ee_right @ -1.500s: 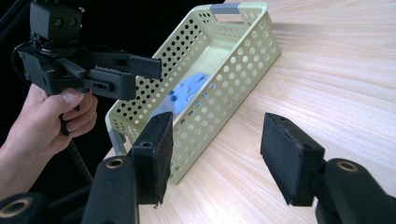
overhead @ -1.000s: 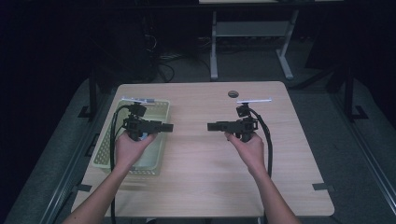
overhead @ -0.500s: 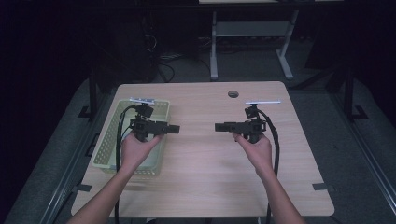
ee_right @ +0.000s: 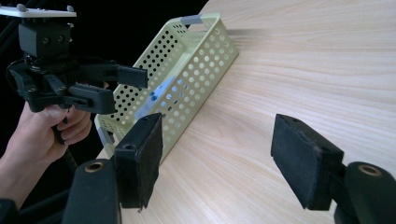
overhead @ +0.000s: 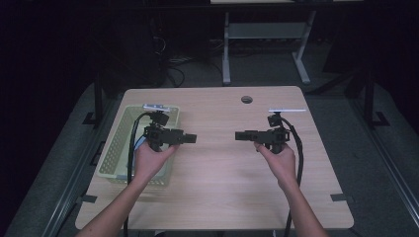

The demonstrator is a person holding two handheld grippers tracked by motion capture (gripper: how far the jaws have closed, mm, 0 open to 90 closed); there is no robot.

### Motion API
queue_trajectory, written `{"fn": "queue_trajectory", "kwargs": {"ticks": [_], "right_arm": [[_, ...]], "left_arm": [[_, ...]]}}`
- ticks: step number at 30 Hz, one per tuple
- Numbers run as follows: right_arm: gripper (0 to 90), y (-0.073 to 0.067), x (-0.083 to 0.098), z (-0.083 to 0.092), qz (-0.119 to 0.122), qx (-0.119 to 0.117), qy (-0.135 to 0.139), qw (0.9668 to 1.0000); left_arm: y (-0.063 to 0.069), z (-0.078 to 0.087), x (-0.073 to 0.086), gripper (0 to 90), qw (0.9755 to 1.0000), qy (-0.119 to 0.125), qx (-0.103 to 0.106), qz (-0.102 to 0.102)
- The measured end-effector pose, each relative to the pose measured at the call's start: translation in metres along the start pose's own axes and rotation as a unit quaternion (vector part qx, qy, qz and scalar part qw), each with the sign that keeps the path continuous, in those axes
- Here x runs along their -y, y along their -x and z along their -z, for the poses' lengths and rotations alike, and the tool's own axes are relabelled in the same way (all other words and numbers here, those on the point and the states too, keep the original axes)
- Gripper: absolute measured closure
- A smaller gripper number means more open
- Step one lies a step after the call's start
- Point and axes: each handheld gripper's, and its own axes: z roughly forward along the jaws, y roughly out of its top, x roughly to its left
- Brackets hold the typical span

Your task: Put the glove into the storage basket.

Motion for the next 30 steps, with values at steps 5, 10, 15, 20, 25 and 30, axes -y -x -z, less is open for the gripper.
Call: {"fn": "queue_trajectory", "kwargs": {"ticks": [5, 10, 15, 20, 25, 30], "right_arm": [[33.3, 0.004, 0.002, 0.006, -0.003, 0.003, 0.002, 1.0], [33.1, 0.007, 0.005, 0.01, -0.006, 0.005, 0.004, 1.0], [32.7, 0.012, 0.008, 0.016, -0.01, 0.007, 0.006, 0.9999], [32.3, 0.015, 0.011, 0.021, -0.013, 0.01, 0.007, 0.9998], [32.4, 0.019, 0.014, 0.027, -0.018, 0.011, 0.01, 0.9997], [32.3, 0.024, 0.019, 0.032, -0.022, 0.013, 0.016, 0.9996]], "left_arm": [[0.004, -0.004, 0.0, 21.6, 1.0, -0.003, 0.001, -0.004], [0.007, -0.007, 0.0, 21.5, 1.0, -0.003, 0.005, -0.008], [0.011, -0.012, 0.001, 21.6, 0.9999, -0.005, 0.007, -0.01], [0.013, -0.02, 0.005, 21.6, 0.9998, -0.012, 0.012, -0.011], [0.014, -0.025, 0.009, 21.8, 0.9997, -0.014, 0.017, -0.011], [0.018, -0.03, 0.012, 21.9, 0.9995, -0.014, 0.028, -0.007]]}}
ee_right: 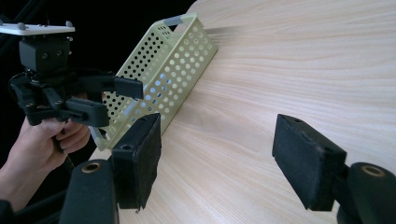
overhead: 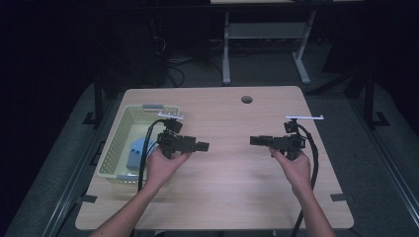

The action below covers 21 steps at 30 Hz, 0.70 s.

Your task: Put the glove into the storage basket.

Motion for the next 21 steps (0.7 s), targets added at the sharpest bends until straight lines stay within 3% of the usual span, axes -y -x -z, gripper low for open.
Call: {"fn": "queue_trajectory", "kwargs": {"ticks": [21], "right_arm": [[32.2, 0.024, 0.02, 0.021, -0.023, 0.006, 0.009, 0.9997]], "left_arm": [[0.014, -0.017, 0.02, 22.3, 0.9997, -0.001, 0.021, -0.015]]}}
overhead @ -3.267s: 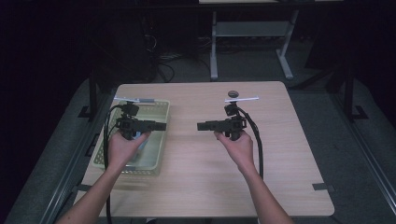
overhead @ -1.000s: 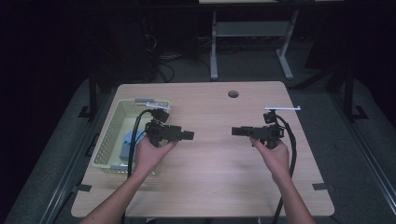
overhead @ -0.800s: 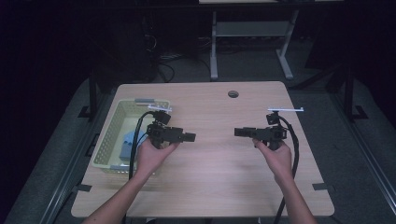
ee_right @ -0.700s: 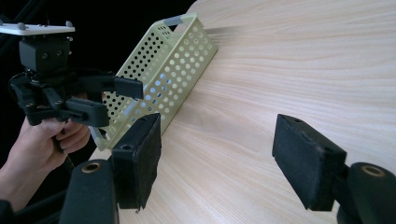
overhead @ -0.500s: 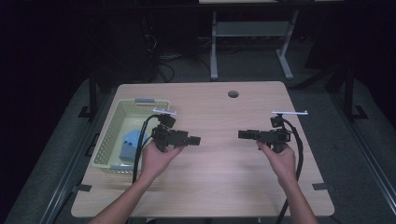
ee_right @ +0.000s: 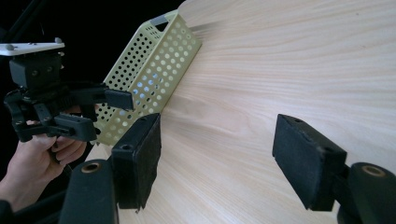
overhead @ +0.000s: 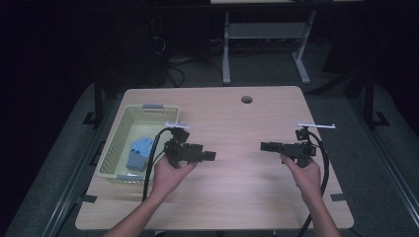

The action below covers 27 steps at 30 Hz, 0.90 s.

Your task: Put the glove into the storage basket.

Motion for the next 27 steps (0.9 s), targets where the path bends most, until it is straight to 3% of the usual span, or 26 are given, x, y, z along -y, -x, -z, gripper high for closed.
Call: {"fn": "queue_trajectory", "kwargs": {"ticks": [9, 27], "right_arm": [[32.0, 0.014, 0.012, 0.009, -0.013, 0.006, 0.002, 0.9999], [31.9, 0.03, 0.032, 0.019, -0.028, 0.011, 0.004, 0.9995]], "left_arm": [[0.004, -0.011, 0.015, 21.6, 0.9998, -0.002, 0.018, -0.003], [0.015, -0.028, 0.042, 21.7, 0.9992, -0.011, 0.036, -0.012]]}}
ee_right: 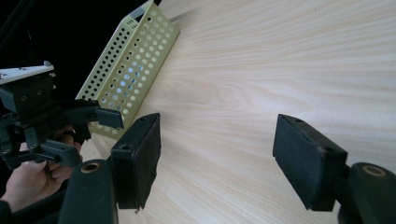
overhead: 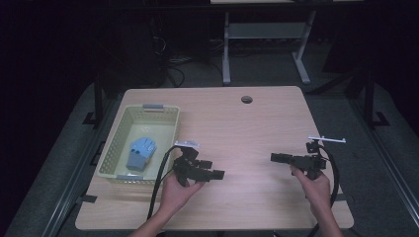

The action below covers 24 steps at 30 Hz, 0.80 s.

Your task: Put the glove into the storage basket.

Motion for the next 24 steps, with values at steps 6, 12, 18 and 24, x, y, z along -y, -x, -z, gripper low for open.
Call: {"fn": "queue_trajectory", "kwargs": {"ticks": [6, 12, 18, 24], "right_arm": [[31.7, 0.003, 0.006, 0.003, -0.003, 0.002, 0.0, 1.0], [31.7, 0.005, 0.014, 0.005, -0.001, 0.002, -0.003, 1.0], [31.4, 0.008, 0.024, 0.008, -0.003, 0.0, -0.002, 1.0], [30.9, 0.009, 0.034, 0.009, 0.0, -0.001, -0.004, 1.0]], "left_arm": [[0.001, -0.003, 0.009, 21.8, 1.0, 0.001, 0.006, 0.0], [0.003, -0.006, 0.02, 21.9, 1.0, 0.003, 0.007, -0.003], [0.005, -0.009, 0.032, 22.4, 0.9999, 0.001, 0.011, -0.001], [0.008, -0.01, 0.04, 22.4, 0.9998, -0.002, 0.018, -0.001]]}}
